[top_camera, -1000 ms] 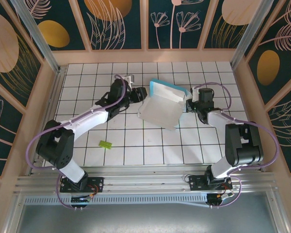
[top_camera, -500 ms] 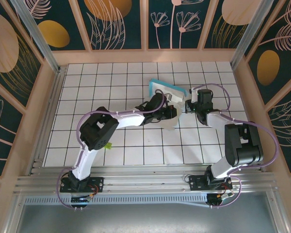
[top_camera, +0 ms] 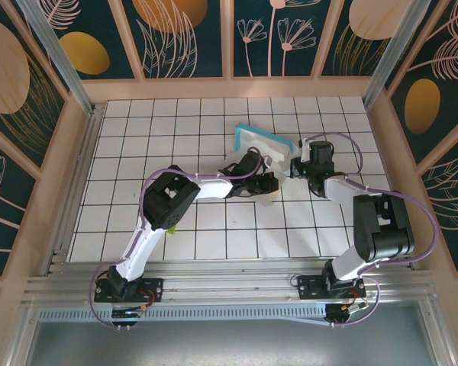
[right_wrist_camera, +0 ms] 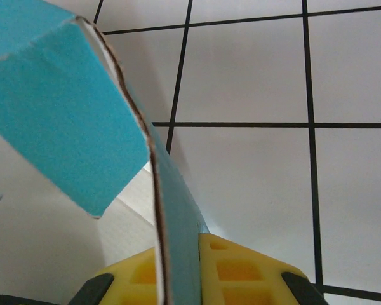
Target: Fold the paper box
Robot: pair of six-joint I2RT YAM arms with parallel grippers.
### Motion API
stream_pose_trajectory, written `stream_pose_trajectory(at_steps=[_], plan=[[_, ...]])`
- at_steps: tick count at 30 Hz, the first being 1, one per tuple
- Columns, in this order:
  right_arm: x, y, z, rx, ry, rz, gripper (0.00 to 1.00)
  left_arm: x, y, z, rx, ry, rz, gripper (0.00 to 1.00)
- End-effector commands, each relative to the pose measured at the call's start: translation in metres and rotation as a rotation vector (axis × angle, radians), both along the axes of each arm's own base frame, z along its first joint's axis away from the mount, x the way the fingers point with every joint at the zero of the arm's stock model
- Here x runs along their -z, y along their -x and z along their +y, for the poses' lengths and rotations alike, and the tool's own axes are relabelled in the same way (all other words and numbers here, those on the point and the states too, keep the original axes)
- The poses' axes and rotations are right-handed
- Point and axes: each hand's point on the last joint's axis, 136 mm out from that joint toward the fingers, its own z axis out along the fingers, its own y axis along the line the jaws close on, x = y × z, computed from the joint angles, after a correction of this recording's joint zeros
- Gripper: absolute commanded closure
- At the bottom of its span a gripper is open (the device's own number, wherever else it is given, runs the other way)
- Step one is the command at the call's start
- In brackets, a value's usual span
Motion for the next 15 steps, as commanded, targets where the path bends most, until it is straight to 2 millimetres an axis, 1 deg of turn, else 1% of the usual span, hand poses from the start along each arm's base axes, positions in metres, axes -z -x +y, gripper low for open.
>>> stream_pose_trajectory(at_steps=[1, 3, 7, 10, 15], plan=[[-0.011, -0.006, 0.01, 0.047, -0.09, 0.005, 0.9, 0.043, 0.011, 0.014, -0.022, -0.094, 0.097, 1.0], [-0.007, -0.004, 0.015, 0.066, -0.124, 0.029, 0.9, 0.046, 0.011, 0.014, -0.027, -0.096, 0.104, 1.0], [0.004, 0.0, 0.023, 0.091, -0.167, 0.076, 0.88, 0.045, 0.009, 0.013, -0.031, -0.095, 0.098, 1.0], [0.012, 0.005, 0.026, 0.12, -0.19, 0.107, 0.86, 0.043, 0.007, 0.012, -0.031, -0.093, 0.094, 1.0], [0.02, 0.014, 0.031, 0.184, -0.291, 0.145, 0.84, 0.042, 0.005, 0.011, -0.029, -0.091, 0.089, 1.0]])
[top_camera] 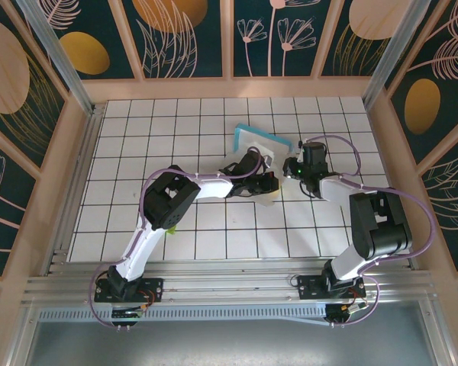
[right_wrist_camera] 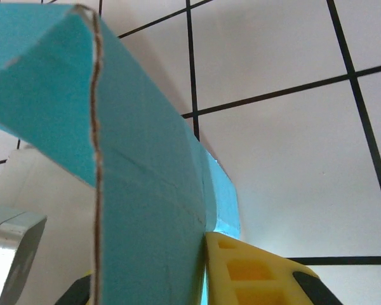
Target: Fold the paper box
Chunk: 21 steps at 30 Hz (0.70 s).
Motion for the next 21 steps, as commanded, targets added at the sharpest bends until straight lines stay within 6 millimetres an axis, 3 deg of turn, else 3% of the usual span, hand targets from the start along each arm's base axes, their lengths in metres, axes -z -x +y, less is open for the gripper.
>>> stream_pose_trajectory(at_steps=[1, 6, 10, 15, 21], plan=[[0.016, 0.013, 0.012, 0.046, -0.091, 0.061, 0.84, 0.041, 0.006, 0.011, -0.018, -0.091, 0.072, 1.0], [0.013, 0.015, 0.015, 0.042, -0.06, 0.039, 0.84, 0.039, 0.004, 0.01, -0.022, -0.087, 0.065, 1.0], [0.0, 0.007, 0.009, 0.052, -0.004, 0.024, 0.84, 0.04, 0.003, 0.011, -0.026, -0.092, 0.065, 1.0], [-0.012, 0.001, 0.016, 0.02, -0.017, 0.012, 0.83, 0.043, 0.004, 0.013, -0.028, -0.095, 0.069, 1.0], [0.004, 0.007, 0.023, 0.036, -0.083, 0.07, 0.83, 0.04, 0.002, 0.012, -0.029, -0.092, 0.061, 1.0]])
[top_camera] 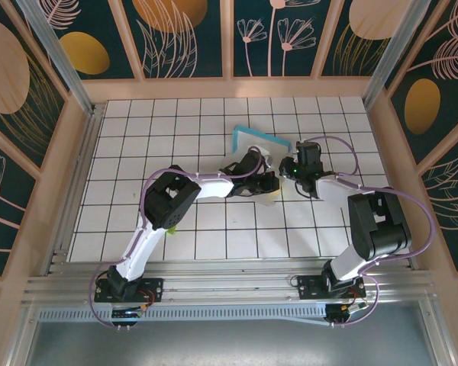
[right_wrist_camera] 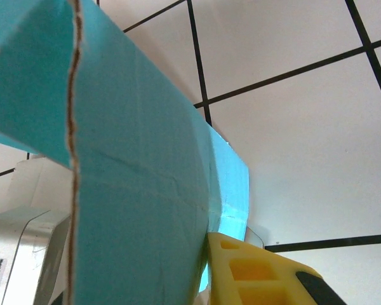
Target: Fold the paper box
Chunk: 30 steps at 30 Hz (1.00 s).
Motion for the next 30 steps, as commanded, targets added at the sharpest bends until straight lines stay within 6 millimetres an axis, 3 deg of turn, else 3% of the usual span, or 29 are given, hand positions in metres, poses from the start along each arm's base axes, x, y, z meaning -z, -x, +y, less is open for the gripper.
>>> stream_pose_trajectory(at_steps=[1, 8, 12, 17, 22, 25, 30], plan=[[0.009, 0.006, 0.013, -0.007, -0.071, 0.039, 0.83, 0.039, 0.003, 0.013, -0.03, -0.089, 0.061, 1.0], [0.036, 0.019, 0.009, 0.005, -0.031, 0.061, 0.83, 0.024, 0.0, 0.012, -0.037, -0.054, 0.032, 0.99], [0.043, 0.021, 0.003, -0.001, 0.03, 0.07, 0.83, -0.005, -0.004, 0.019, -0.068, -0.012, -0.001, 0.87], [0.038, 0.019, 0.001, -0.006, 0.049, 0.054, 0.83, -0.06, -0.018, 0.038, -0.121, 0.044, -0.068, 0.73], [0.036, 0.016, 0.001, -0.016, 0.065, 0.047, 0.83, -0.13, -0.041, 0.076, -0.202, 0.067, -0.186, 0.61], [0.034, 0.014, 0.002, -0.021, 0.071, 0.044, 0.83, -0.16, -0.06, 0.105, -0.273, 0.027, -0.246, 0.55], [0.031, 0.012, 0.004, -0.027, 0.07, 0.038, 0.83, -0.186, -0.104, 0.158, -0.413, -0.096, -0.326, 0.49]])
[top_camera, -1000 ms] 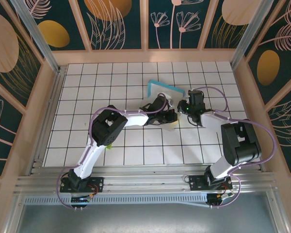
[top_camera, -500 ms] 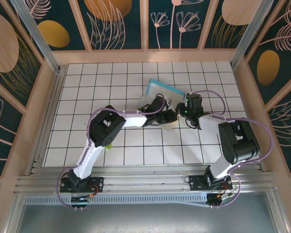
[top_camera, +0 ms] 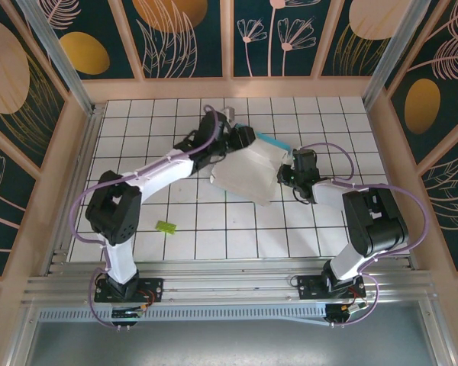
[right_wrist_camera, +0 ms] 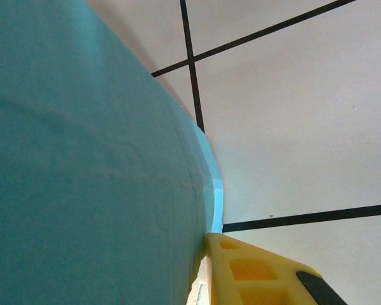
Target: Fold the paper box
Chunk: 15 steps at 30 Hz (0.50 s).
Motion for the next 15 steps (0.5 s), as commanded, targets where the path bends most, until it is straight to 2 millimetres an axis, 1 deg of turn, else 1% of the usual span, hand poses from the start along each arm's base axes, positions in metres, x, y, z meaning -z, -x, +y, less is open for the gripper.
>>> stream_pose_trajectory(at_steps=[1, 2, 4, 6, 9, 12, 13, 15], plan=[[0.004, -0.001, 0.002, -0.013, 0.033, 0.013, 0.83, 0.007, -0.027, 0.044, -0.121, -0.153, -0.002, 0.48], [0.003, -0.001, 0.002, -0.014, 0.032, 0.012, 0.83, 0.008, -0.035, 0.05, -0.135, -0.166, -0.003, 0.47], [0.003, -0.001, 0.003, -0.014, 0.031, 0.011, 0.83, 0.019, -0.054, 0.065, -0.159, -0.198, 0.025, 0.45], [0.002, -0.001, 0.003, -0.013, 0.03, 0.009, 0.83, 0.03, -0.068, 0.068, -0.141, -0.216, 0.059, 0.44], [0.002, -0.001, 0.004, -0.015, 0.029, 0.008, 0.83, 0.048, -0.076, 0.057, -0.044, -0.211, 0.094, 0.41], [0.002, -0.002, 0.004, -0.018, 0.031, 0.008, 0.83, 0.053, -0.074, 0.035, 0.079, -0.164, 0.109, 0.37], [0.002, -0.002, 0.005, -0.019, 0.03, 0.009, 0.83, 0.055, -0.074, 0.031, 0.095, -0.152, 0.121, 0.36], [0.003, -0.003, 0.006, -0.02, 0.026, 0.011, 0.83, 0.061, -0.074, 0.032, 0.09, -0.156, 0.133, 0.35]])
